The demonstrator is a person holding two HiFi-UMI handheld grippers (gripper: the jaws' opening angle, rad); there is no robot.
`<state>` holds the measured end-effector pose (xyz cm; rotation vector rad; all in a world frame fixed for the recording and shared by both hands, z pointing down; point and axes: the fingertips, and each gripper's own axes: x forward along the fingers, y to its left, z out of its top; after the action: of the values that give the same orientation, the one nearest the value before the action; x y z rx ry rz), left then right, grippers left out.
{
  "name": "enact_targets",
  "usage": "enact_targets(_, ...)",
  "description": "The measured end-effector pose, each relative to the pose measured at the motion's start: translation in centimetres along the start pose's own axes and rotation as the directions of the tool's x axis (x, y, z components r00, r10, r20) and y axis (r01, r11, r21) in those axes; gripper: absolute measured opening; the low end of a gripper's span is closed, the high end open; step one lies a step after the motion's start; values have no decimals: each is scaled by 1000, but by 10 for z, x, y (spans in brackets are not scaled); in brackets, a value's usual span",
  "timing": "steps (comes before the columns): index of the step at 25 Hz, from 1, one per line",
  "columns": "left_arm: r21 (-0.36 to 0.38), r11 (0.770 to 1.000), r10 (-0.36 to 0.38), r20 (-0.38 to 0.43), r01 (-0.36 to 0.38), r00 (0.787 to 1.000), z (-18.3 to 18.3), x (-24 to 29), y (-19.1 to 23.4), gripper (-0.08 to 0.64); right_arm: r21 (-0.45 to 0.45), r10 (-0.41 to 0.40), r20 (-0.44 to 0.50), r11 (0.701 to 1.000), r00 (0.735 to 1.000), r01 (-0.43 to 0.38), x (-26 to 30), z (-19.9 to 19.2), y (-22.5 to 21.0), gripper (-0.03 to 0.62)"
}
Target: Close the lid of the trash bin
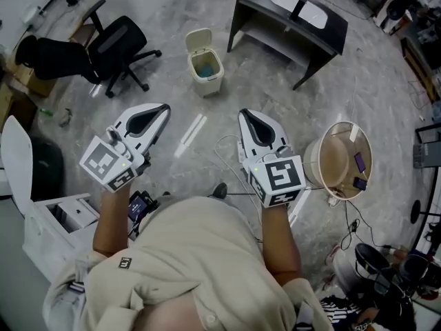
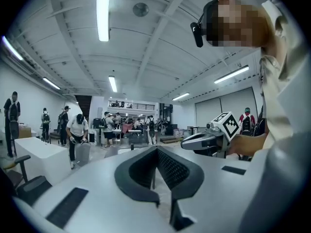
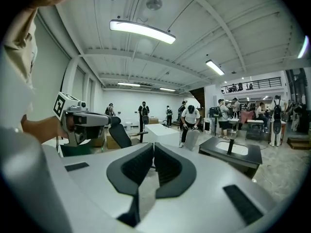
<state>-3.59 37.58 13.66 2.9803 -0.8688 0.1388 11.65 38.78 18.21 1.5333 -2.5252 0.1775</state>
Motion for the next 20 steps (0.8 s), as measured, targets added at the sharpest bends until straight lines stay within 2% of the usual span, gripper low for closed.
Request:
enact_targets(8, 18, 998, 56, -35, -55, 998, 6, 35, 1, 15, 20, 48, 28, 999, 998, -49, 11, 1, -44, 26)
enact_targets(13, 13, 999, 52, -49, -51, 997, 0, 53, 9, 14, 33, 50, 19, 998, 999, -50, 26, -4, -62, 26)
enact_targets(20, -29, 1000, 12, -46, -13, 999, -16, 68, 76, 14, 33, 8, -33, 999, 999, -7, 86, -9, -68, 26)
